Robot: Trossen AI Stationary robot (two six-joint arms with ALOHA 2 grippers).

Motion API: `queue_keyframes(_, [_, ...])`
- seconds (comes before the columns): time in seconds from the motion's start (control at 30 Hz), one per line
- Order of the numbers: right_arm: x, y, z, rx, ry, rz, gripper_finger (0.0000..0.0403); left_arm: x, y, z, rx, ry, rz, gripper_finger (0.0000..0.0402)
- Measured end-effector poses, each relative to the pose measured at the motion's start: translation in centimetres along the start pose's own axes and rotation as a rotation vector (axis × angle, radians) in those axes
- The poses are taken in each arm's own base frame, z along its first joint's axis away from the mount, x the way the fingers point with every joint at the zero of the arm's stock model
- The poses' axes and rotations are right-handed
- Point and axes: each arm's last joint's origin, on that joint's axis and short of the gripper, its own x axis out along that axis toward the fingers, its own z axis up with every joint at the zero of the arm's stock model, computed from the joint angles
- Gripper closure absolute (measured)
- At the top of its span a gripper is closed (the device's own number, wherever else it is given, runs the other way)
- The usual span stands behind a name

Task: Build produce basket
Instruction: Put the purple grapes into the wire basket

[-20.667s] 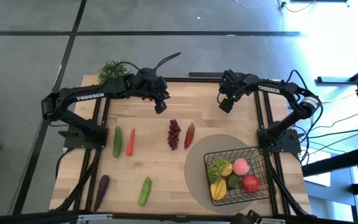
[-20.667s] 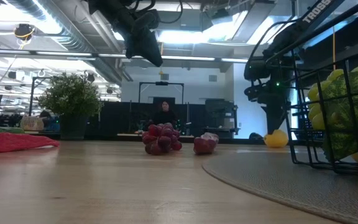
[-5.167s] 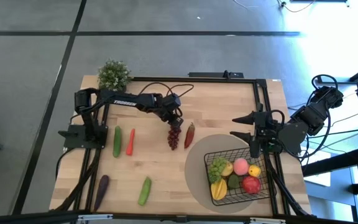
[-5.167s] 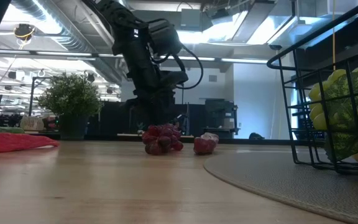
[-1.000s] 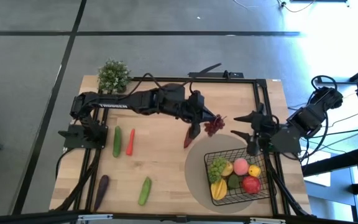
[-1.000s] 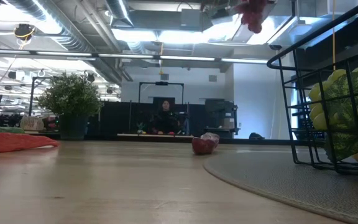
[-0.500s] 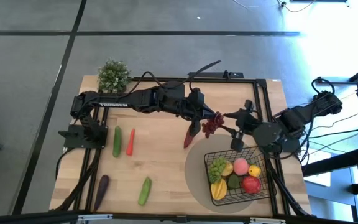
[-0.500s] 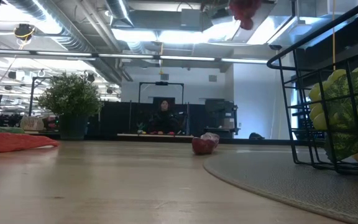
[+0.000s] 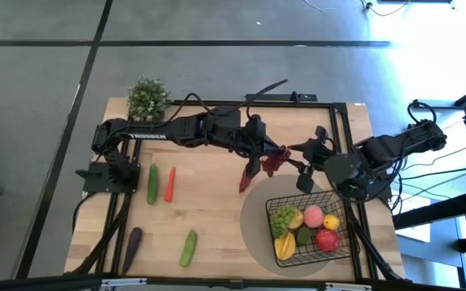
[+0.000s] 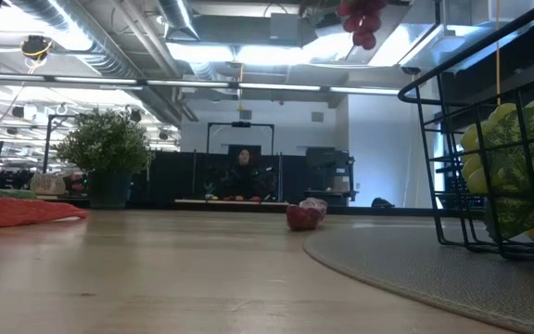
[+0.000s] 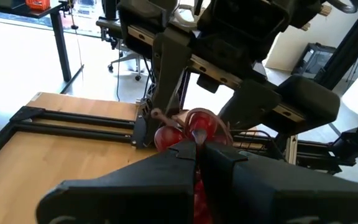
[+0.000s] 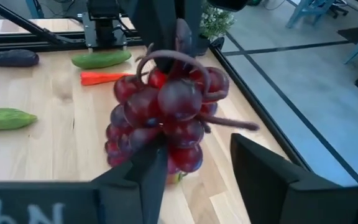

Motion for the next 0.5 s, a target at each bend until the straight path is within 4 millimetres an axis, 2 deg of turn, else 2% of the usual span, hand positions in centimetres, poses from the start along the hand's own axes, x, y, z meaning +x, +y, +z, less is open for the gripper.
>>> queue_keyframes(0.1, [0.10,-0.01,0.00,-0.014,0.015,0.034,0.0271,0.00,0.00,0.00,0.001,0.000,0.000,0.0401])
queue_keyframes(0.33, [0.27,-0.05,-0.01,-0.032,0.039,0.087,0.0383,0.00,0.00,-0.01,0.002,0.001,0.000,0.0401])
queue_keyframes(0.5, [0.27,-0.04,-0.01,-0.036,0.040,0.090,0.0393,-0.02,0.13,-0.09,0.024,0.014,-0.004,0.0401])
